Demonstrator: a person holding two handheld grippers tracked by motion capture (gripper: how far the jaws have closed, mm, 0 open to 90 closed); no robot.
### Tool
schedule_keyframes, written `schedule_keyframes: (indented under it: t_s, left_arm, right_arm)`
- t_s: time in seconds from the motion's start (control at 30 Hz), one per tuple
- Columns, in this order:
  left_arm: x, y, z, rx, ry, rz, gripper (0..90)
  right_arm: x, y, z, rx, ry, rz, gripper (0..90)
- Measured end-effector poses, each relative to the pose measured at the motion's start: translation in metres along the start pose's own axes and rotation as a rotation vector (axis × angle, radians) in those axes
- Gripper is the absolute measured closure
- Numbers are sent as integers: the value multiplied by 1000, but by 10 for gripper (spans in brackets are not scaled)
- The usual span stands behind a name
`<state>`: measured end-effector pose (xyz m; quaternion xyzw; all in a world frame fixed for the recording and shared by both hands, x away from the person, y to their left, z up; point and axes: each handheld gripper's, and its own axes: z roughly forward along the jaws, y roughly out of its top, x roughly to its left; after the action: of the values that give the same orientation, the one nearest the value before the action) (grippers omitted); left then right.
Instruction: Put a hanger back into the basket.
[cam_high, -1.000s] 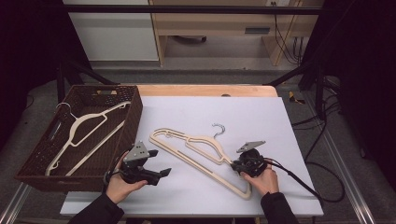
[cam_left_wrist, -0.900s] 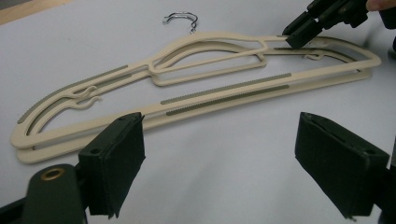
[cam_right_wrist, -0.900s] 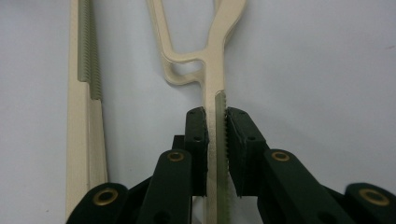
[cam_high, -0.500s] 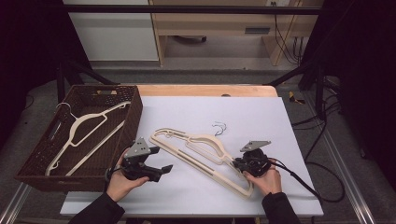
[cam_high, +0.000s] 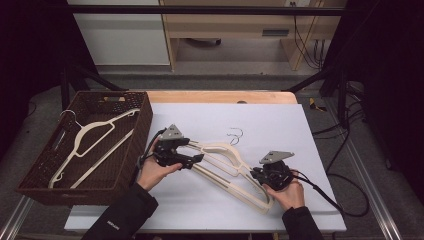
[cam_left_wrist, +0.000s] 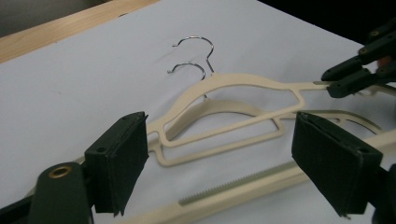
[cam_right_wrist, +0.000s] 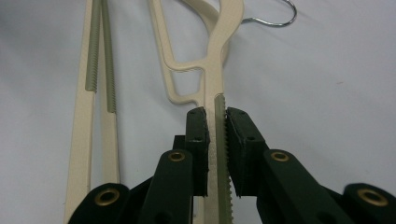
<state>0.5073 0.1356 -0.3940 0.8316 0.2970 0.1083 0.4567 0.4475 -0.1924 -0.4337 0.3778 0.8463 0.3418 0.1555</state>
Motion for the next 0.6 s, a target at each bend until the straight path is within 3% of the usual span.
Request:
schedule_keyframes:
  t_s: [0.2,0.3,0.6]
  left_arm:
    - [6,9,29,39,-2,-1,195]
    - [11,10,40,39,2,-12,218]
    - [24,6,76,110,14,6,265]
  right_arm:
    - [0,1,-2,-8,1,-13,797]
    - [0,1,-3,-10,8,-12,797]
    - [1,0,-3,-14,4,-20,797]
